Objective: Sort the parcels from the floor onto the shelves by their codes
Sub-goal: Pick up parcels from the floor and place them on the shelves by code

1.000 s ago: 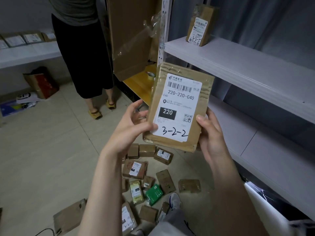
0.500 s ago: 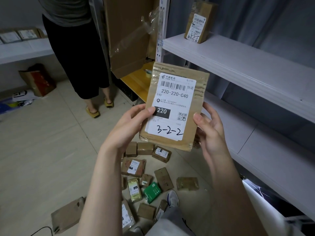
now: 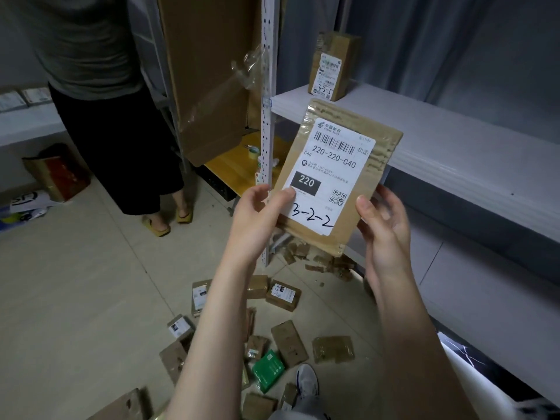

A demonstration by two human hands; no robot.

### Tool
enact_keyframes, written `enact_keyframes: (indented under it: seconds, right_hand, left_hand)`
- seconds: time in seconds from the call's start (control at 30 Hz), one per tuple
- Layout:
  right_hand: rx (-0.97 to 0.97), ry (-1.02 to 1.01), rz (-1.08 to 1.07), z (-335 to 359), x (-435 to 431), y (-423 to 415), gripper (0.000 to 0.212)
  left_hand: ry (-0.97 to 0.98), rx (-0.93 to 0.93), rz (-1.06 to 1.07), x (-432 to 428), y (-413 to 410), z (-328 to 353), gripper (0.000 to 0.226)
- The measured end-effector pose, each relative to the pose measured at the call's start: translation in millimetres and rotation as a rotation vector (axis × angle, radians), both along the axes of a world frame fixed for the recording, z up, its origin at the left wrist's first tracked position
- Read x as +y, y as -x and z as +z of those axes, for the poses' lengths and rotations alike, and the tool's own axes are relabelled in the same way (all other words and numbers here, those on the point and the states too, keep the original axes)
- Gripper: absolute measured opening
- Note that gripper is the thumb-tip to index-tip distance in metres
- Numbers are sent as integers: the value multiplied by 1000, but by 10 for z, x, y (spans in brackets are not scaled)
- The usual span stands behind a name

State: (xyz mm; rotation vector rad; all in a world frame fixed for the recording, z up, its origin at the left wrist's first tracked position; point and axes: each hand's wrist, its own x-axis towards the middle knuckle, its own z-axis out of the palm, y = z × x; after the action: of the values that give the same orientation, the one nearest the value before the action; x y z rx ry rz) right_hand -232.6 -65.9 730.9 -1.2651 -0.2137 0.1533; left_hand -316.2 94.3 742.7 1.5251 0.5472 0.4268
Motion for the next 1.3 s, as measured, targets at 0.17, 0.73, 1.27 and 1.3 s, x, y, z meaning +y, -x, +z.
enact_keyframes:
  seconds: [0.17,0.73,1.27,1.3]
  right_hand:
    - [-10,-11,-38,80,-92,-288,99]
    - [1,-127,-254,322,-38,-1553,70]
    - [-149,230,-130,252,103,-3175,72]
    - [-161,261,-135,253,108,-3251,74]
  left_hand:
    - [-57,-87,-49,-217,-359,113,74]
    - [-639,-71,-106,-461,-1763,283,127]
    - [-733,-52,41,-227,-3370,7,125]
    - [-712,-56,36,-206,-3440,-19,122]
